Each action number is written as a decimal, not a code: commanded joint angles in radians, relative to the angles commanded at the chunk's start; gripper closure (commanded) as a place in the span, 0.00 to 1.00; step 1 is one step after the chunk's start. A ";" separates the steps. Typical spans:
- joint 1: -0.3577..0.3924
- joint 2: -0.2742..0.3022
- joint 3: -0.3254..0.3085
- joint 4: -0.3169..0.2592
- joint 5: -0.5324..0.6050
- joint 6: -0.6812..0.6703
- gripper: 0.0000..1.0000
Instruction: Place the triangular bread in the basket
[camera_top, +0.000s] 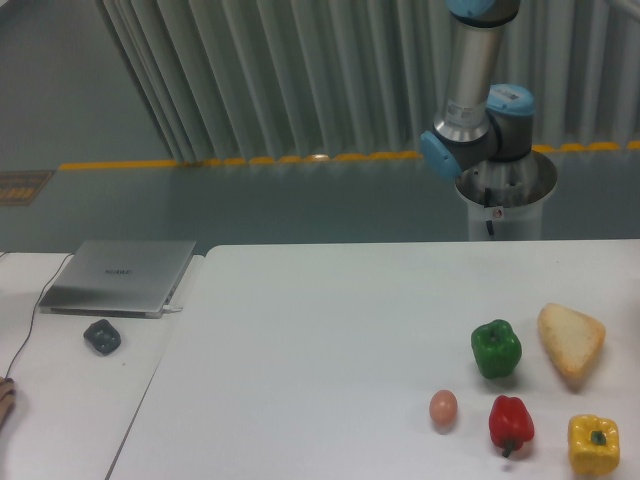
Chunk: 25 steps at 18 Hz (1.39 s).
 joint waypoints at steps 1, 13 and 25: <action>0.000 -0.002 0.000 0.006 -0.003 -0.043 0.00; -0.072 -0.003 0.020 0.002 -0.066 -0.324 0.00; -0.074 -0.003 0.005 0.009 -0.147 -0.411 0.00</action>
